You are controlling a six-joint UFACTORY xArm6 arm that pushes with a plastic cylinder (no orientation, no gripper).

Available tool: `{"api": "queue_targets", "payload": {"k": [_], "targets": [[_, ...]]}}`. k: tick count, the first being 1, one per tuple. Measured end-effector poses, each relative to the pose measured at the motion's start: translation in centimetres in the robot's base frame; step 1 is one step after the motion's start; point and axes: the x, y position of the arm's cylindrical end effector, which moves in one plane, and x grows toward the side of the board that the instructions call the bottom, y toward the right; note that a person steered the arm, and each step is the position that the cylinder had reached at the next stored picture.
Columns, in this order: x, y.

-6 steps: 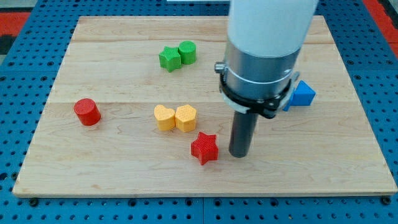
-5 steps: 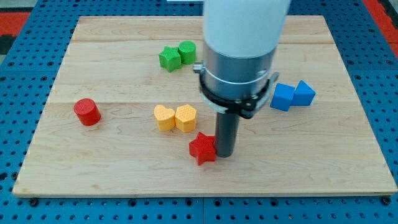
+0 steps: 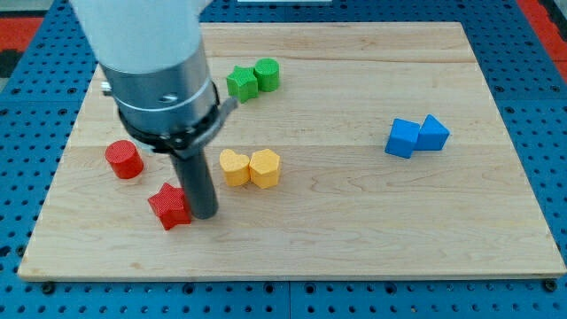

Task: Move your arm to the left of the blue cube

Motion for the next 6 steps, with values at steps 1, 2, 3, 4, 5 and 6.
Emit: {"api": "queue_targets", "payload": {"k": [1,2,3,4,5,6], "targets": [[1.2,0.9],[3.4,0.4],[0.6,-5.0],[0.0,-7.1],[-3.1,-9.3],[-3.8,-10.1]]}}
